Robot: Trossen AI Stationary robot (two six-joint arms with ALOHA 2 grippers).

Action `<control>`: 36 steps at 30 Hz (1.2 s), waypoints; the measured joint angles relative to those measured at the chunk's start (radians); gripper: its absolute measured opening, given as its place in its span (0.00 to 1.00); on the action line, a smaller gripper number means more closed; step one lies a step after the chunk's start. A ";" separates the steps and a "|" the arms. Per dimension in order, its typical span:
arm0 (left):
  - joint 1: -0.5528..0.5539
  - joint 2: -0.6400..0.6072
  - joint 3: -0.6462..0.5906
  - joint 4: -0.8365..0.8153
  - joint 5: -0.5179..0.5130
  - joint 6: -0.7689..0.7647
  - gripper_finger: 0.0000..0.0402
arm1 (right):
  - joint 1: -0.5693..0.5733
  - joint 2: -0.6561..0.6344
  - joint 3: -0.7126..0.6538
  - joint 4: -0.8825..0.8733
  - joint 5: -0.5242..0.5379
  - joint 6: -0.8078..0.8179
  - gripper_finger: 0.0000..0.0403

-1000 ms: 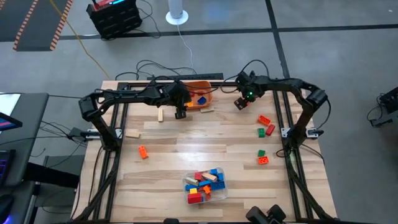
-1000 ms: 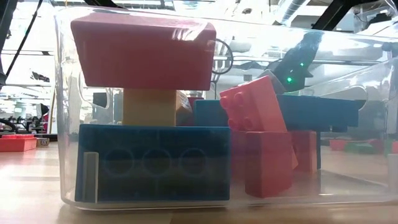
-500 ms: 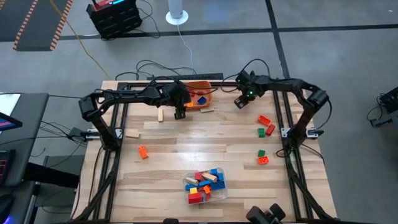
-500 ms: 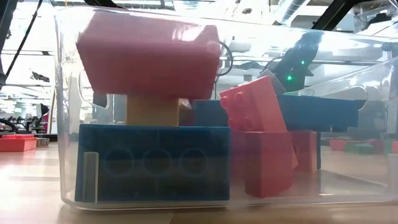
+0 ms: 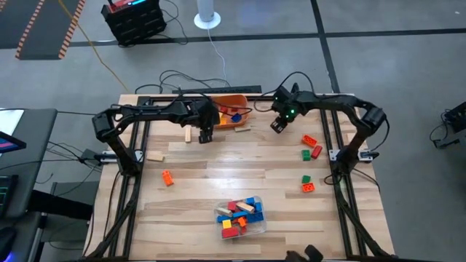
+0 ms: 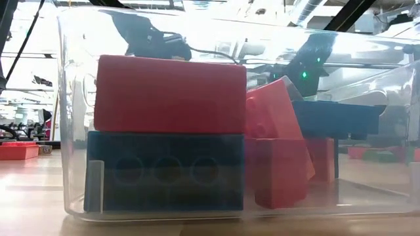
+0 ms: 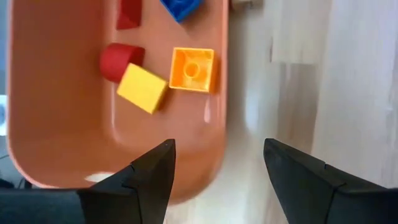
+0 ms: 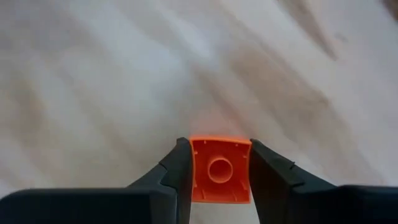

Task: Sort blocks by size
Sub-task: Put the small orange game piece into the orange bin

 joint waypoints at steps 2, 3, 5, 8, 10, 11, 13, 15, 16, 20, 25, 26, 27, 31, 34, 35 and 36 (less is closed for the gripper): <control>-0.004 -0.006 0.000 -0.013 0.001 0.002 0.59 | 0.035 -0.032 0.000 0.013 -0.007 0.000 0.36; -0.007 -0.009 0.000 -0.009 0.004 0.002 0.59 | 0.053 -0.050 0.001 0.021 -0.007 0.000 0.36; -0.011 -0.021 0.000 -0.008 0.004 0.003 0.59 | 0.091 -0.080 0.001 0.030 -0.007 0.000 0.36; -0.025 -0.054 -0.001 0.002 0.004 0.003 0.59 | 0.149 -0.128 0.001 0.034 -0.007 0.000 0.37; -0.036 -0.082 -0.001 0.016 0.004 0.009 0.59 | 0.187 -0.163 0.001 0.064 -0.008 -0.003 0.37; -0.040 -0.096 -0.001 0.031 0.004 0.016 0.59 | 0.204 -0.177 0.001 0.085 -0.008 -0.010 0.37; -0.045 -0.126 -0.001 0.071 0.006 0.022 0.59 | 0.241 -0.195 0.001 0.160 -0.009 -0.017 0.37; -0.048 -0.151 -0.001 0.121 0.006 0.019 0.59 | 0.271 -0.205 0.001 0.262 -0.028 -0.044 0.37; -0.051 -0.161 -0.001 0.141 0.008 0.011 0.59 | 0.287 -0.206 0.001 0.312 -0.038 -0.062 0.38; -0.076 -0.185 -0.053 0.263 0.033 -0.042 0.59 | 0.342 -0.199 0.001 0.535 -0.050 -0.115 0.38; -0.127 -0.218 -0.171 0.349 0.033 -0.094 0.59 | 0.366 -0.140 0.003 0.810 -0.059 -0.149 0.38; -0.139 -0.234 -0.194 0.358 0.032 -0.111 0.59 | 0.366 -0.121 0.003 0.853 -0.060 -0.150 0.38; -0.151 -0.250 -0.218 0.368 0.029 -0.126 0.59 | 0.364 -0.101 0.003 0.879 -0.063 -0.153 0.38; -0.204 -0.347 -0.316 0.417 -0.016 -0.168 0.59 | 0.354 -0.010 0.020 0.926 -0.084 -0.171 0.38; -0.231 -0.439 -0.384 0.423 -0.042 -0.205 0.59 | 0.350 0.046 0.061 0.926 -0.086 -0.172 0.38; -0.236 -0.464 -0.402 0.424 -0.044 -0.216 0.59 | 0.348 0.060 0.080 0.914 -0.087 -0.173 0.38; -0.242 -0.487 -0.420 0.427 -0.045 -0.226 0.59 | 0.347 0.073 0.102 0.908 -0.087 -0.173 0.38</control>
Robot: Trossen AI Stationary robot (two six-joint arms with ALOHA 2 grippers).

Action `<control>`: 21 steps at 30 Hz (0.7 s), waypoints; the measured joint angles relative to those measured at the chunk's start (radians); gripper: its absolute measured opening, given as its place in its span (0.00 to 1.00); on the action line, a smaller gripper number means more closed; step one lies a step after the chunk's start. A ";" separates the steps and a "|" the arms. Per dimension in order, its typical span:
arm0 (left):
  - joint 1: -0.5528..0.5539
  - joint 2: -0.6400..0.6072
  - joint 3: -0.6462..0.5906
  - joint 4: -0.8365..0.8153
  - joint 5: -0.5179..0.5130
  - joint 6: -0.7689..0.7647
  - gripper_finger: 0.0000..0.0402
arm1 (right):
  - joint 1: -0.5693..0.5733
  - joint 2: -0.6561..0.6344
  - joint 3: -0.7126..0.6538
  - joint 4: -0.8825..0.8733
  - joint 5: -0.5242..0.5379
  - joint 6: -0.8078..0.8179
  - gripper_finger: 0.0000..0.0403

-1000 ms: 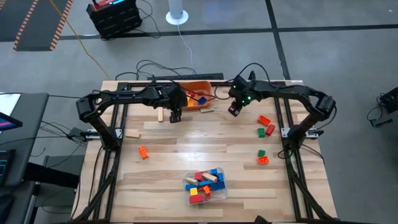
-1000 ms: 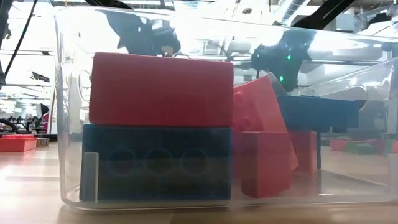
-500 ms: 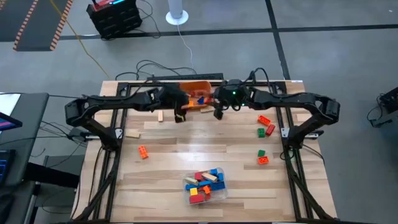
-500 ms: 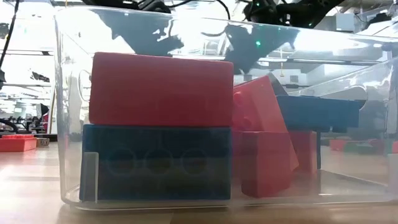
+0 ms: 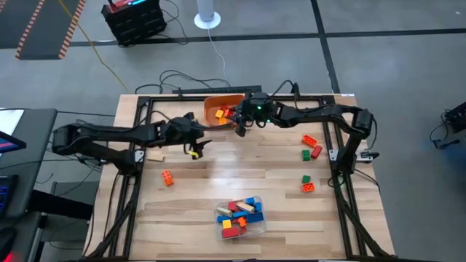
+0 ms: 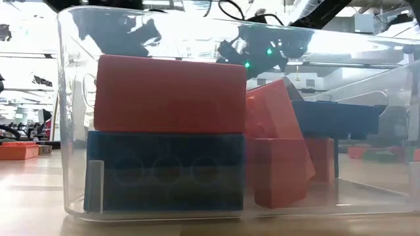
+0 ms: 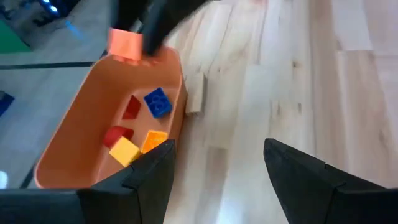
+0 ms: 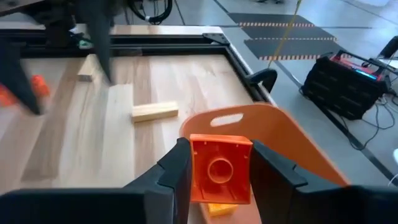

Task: Sort blocks by size
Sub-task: Put the small orange game piece into the orange bin

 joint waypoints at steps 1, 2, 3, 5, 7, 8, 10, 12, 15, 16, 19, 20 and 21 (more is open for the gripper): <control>-0.006 -0.026 -0.021 -0.005 0.000 -0.010 0.59 | 0.001 0.010 0.021 -0.015 0.000 0.000 0.39; -0.011 -0.047 -0.040 -0.011 0.001 -0.020 0.59 | 0.001 0.018 0.039 -0.035 0.000 0.000 0.39; -0.014 -0.062 -0.052 -0.010 0.002 -0.027 0.59 | 0.000 0.020 0.057 -0.054 0.000 0.000 0.40; -0.017 -0.095 -0.086 -0.006 0.001 -0.040 0.59 | -0.005 0.020 0.086 -0.072 0.000 0.000 0.42; -0.017 -0.115 -0.121 0.007 -0.002 -0.051 0.59 | -0.006 0.015 0.103 -0.067 0.000 0.003 0.46; -0.017 -0.122 -0.138 0.018 -0.006 -0.055 0.59 | -0.008 0.012 0.108 -0.071 0.000 0.009 0.48; -0.018 -0.134 -0.174 0.041 -0.024 -0.059 0.59 | -0.014 0.012 0.124 -0.087 -0.004 0.016 0.53; -0.017 -0.138 -0.209 0.087 -0.050 -0.052 0.59 | -0.017 0.012 0.149 -0.128 -0.020 0.018 0.57; -0.016 -0.140 -0.255 0.147 -0.087 -0.020 0.59 | -0.022 0.017 0.186 -0.197 -0.042 0.033 0.61; -0.016 -0.140 -0.266 0.165 -0.093 -0.011 0.59 | -0.026 0.018 0.192 -0.216 -0.049 0.034 0.62; -0.009 -0.140 -0.272 0.173 -0.103 0.011 0.59 | -0.026 0.018 0.207 -0.229 -0.050 0.034 0.62; -0.006 -0.140 -0.272 0.174 -0.106 0.017 0.59 | -0.025 0.016 0.209 -0.231 -0.050 0.034 0.62; -0.003 -0.141 -0.272 0.177 -0.109 0.023 0.59 | -0.025 0.013 0.210 -0.237 -0.050 0.034 0.62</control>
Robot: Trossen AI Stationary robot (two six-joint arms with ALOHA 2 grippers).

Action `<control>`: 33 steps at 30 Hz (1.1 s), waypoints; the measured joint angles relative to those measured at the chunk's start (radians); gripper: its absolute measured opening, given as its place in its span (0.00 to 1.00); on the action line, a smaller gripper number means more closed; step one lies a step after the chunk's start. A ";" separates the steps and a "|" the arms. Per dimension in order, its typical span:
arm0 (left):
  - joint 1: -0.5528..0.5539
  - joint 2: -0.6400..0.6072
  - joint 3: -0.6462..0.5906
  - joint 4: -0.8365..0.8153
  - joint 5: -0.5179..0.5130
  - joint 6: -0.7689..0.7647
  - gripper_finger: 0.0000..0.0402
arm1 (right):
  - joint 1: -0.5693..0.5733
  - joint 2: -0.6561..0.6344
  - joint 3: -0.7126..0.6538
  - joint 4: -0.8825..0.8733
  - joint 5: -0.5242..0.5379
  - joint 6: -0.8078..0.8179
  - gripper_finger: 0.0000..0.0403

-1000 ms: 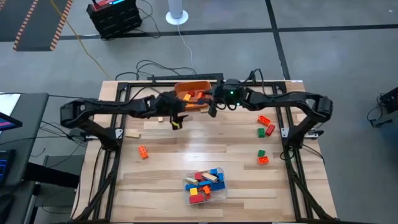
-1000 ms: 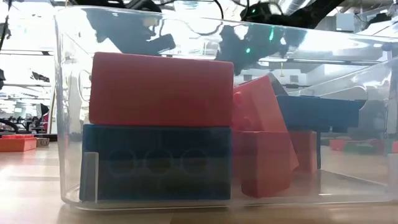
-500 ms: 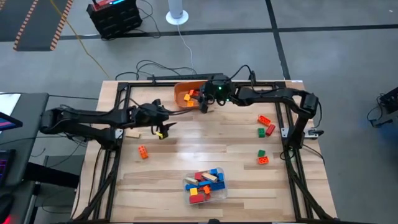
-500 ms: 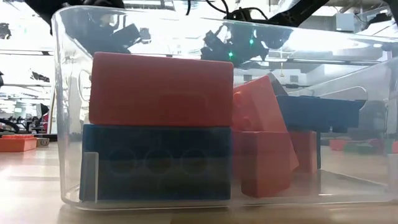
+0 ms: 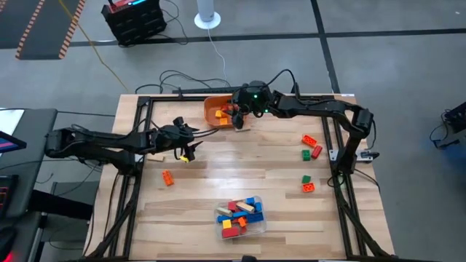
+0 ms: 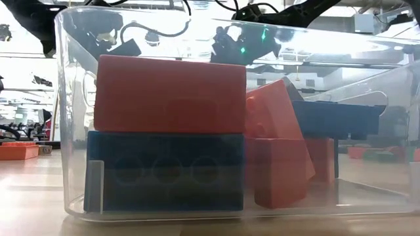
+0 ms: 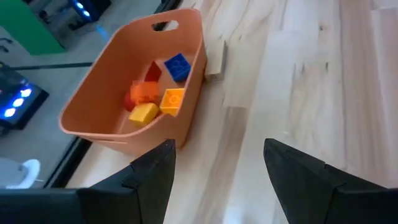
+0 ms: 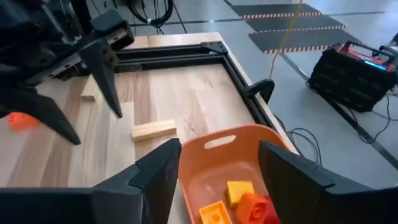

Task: Sort blocks by size
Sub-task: Put the small orange game piece into the orange bin, then put the small green game piece into the orange bin

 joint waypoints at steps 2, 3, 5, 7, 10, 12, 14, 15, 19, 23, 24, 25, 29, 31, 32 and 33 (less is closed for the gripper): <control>0.002 0.000 0.000 0.003 -0.001 0.009 0.59 | 0.005 -0.007 0.000 -0.031 0.000 0.000 0.62; 0.002 0.000 0.000 0.000 -0.001 0.012 0.59 | 0.009 -0.011 0.000 -0.055 0.000 0.000 0.62; 0.001 0.000 0.000 -0.002 0.002 0.015 0.59 | 0.021 -0.017 0.000 -0.134 0.000 0.000 0.62; -0.004 0.000 0.000 -0.008 0.029 0.006 0.59 | 0.042 -0.018 0.000 -0.237 -0.001 -0.003 0.62; -0.015 0.000 0.000 -0.001 0.142 -0.005 0.59 | 0.090 -0.018 0.000 -0.435 -0.005 -0.031 0.62; -0.025 0.000 0.000 0.010 0.206 -0.008 0.59 | 0.126 -0.018 0.000 -0.552 0.005 -0.017 0.62; -0.036 0.000 0.000 0.036 0.228 -0.016 0.59 | 0.161 -0.018 0.000 -0.661 0.035 0.008 0.62; -0.041 0.000 0.001 0.058 0.230 -0.024 0.59 | 0.177 -0.018 0.000 -0.711 0.058 0.014 0.62; -0.061 0.000 0.001 0.154 0.233 -0.063 0.59 | 0.221 -0.024 0.000 -0.917 0.168 -0.013 0.62; -0.078 0.000 0.002 0.230 0.233 -0.123 0.59 | 0.202 -0.045 -0.011 -1.150 0.234 0.054 0.62; -0.081 0.000 0.002 0.235 0.233 -0.144 0.59 | 0.189 -0.056 -0.021 -1.198 0.241 0.091 0.62; -0.085 0.000 0.002 0.234 0.233 -0.162 0.59 | 0.178 -0.069 -0.037 -1.236 0.243 0.130 0.62; -0.102 0.019 0.002 0.218 0.232 -0.221 0.59 | 0.142 -0.140 -0.132 -1.303 0.244 0.289 0.62; -0.116 0.036 0.002 0.217 0.230 -0.256 0.59 | 0.132 -0.183 -0.192 -1.314 0.244 0.351 0.62; -0.127 0.045 0.002 0.216 0.230 -0.267 0.59 | 0.130 -0.208 -0.226 -1.318 0.244 0.374 0.62; -0.136 0.055 0.002 0.218 0.228 -0.274 0.59 | 0.129 -0.232 -0.256 -1.319 0.244 0.393 0.62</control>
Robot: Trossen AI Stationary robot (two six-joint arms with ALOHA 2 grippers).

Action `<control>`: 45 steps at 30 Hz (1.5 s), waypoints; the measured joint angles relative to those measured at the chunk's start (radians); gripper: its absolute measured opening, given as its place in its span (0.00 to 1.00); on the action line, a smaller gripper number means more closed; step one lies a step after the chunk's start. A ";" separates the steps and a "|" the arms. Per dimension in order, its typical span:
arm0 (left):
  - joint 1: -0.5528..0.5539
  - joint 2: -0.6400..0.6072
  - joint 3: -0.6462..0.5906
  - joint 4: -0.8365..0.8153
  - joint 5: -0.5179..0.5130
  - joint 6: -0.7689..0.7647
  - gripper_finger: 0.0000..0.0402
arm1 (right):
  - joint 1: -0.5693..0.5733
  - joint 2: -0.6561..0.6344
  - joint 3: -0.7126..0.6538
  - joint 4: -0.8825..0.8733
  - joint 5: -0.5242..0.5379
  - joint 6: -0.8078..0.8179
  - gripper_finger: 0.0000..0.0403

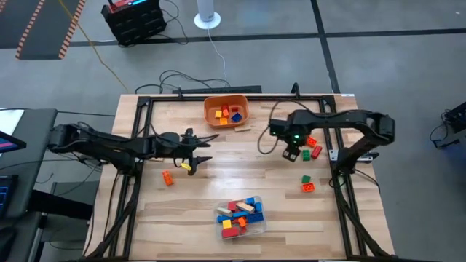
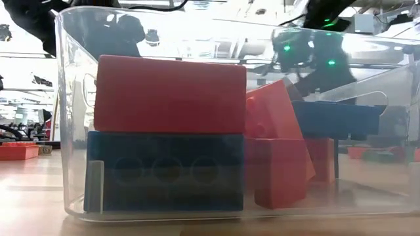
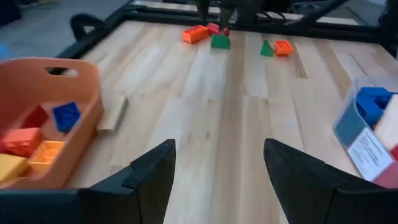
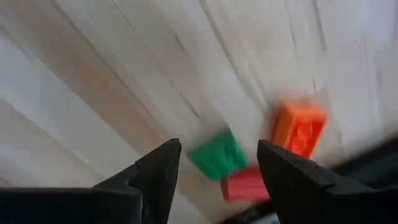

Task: Sort blocks by size
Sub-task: Put the small green game piece into the orange bin

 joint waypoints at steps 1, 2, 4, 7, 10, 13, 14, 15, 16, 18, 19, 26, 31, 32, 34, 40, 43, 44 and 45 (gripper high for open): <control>-0.011 0.007 0.000 0.002 -0.007 -0.002 0.59 | 0.000 -0.027 -0.026 0.002 0.000 0.016 0.62; -0.023 0.012 0.000 0.001 -0.019 -0.003 0.59 | 0.002 -0.056 -0.054 0.008 0.000 0.031 0.62; -0.046 0.021 0.000 0.012 -0.065 -0.003 0.59 | 0.003 -0.109 -0.099 0.018 -0.001 0.074 0.62; -0.071 0.022 0.000 0.010 -0.114 -0.003 0.59 | 0.001 -0.185 -0.156 0.048 -0.001 0.179 0.62; -0.086 0.022 0.000 0.011 -0.121 -0.012 0.59 | -0.008 -0.243 -0.206 0.082 0.000 0.298 0.62; -0.092 0.022 0.000 0.013 -0.121 -0.014 0.59 | -0.009 -0.266 -0.239 0.085 0.015 0.367 0.62; -0.092 0.022 0.000 0.014 -0.121 -0.014 0.59 | -0.009 -0.268 -0.251 0.089 0.027 0.385 0.62; -0.092 0.022 0.000 0.013 -0.122 -0.014 0.59 | -0.009 -0.269 -0.264 0.095 0.037 0.397 0.62; -0.092 0.022 0.000 0.013 -0.122 -0.014 0.59 | -0.009 -0.269 -0.280 0.107 0.043 0.410 0.62; -0.092 0.021 0.000 0.013 -0.123 -0.008 0.59 | -0.004 -0.268 -0.313 0.154 0.050 0.429 0.62; -0.092 0.022 0.000 0.011 -0.123 -0.006 0.59 | 0.002 -0.265 -0.326 0.177 0.051 0.437 0.62; -0.092 0.022 0.000 -0.001 -0.123 -0.006 0.59 | 0.054 -0.263 -0.363 0.225 0.078 0.499 0.62; -0.093 0.022 0.000 -0.012 -0.123 -0.006 0.59 | 0.056 -0.263 -0.364 0.224 0.081 0.525 0.62; -0.093 0.022 0.000 -0.021 -0.123 -0.006 0.59 | 0.055 -0.263 -0.365 0.226 0.089 0.528 0.62; -0.093 0.021 0.000 -0.037 -0.123 -0.010 0.59 | 0.056 -0.263 -0.378 0.235 0.100 0.549 0.62; -0.093 0.021 0.000 -0.054 -0.122 -0.015 0.59 | 0.056 -0.263 -0.450 0.312 0.097 0.588 0.62; -0.093 0.022 0.000 -0.054 -0.122 -0.011 0.59 | 0.056 -0.264 -0.474 0.378 0.085 0.594 0.62; -0.093 0.022 0.000 -0.054 -0.122 -0.010 0.59 | 0.056 -0.264 -0.480 0.397 0.084 0.594 0.62; -0.093 0.021 0.000 -0.054 -0.122 -0.010 0.59 | 0.056 -0.264 -0.486 0.414 0.084 0.588 0.62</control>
